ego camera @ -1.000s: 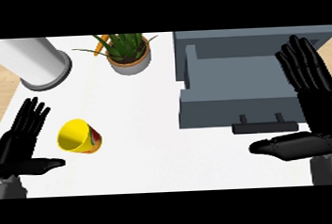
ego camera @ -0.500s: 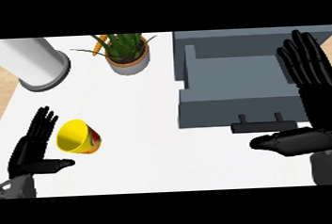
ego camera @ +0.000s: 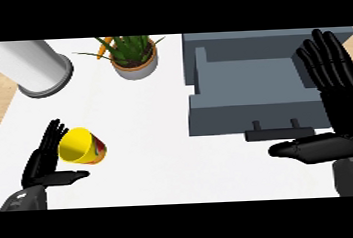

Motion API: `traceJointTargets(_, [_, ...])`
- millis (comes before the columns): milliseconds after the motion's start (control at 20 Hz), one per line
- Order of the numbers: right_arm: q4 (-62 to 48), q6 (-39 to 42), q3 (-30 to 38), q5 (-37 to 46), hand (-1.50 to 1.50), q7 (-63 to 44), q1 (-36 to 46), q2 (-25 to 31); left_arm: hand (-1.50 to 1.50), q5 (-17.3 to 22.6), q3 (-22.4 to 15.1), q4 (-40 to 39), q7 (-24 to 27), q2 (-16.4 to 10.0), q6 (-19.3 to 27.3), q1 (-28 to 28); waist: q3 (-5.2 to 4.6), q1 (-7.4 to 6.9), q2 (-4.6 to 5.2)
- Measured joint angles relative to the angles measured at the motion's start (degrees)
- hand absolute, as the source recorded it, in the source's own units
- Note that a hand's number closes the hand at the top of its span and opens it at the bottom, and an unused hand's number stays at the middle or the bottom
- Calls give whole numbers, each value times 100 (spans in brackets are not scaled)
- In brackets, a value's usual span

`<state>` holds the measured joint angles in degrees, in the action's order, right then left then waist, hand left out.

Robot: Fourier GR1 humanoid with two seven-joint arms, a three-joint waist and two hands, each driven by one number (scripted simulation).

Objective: Pick up the cup, place it into the drawer and close the drawer

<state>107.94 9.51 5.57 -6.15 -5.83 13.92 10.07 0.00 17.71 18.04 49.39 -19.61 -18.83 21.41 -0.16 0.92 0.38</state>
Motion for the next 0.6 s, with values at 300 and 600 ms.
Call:
traceJointTargets(300, [-45,64,130,-130,-150,-164,186,127,-150,-97,6,-435,324,43,169,191,-5,31,12])
traceJointTargets(600, [-155,83,148,-179,-150,-162,317,124,-150,-158,1,-662,470,113,234,414,-9,57,24])
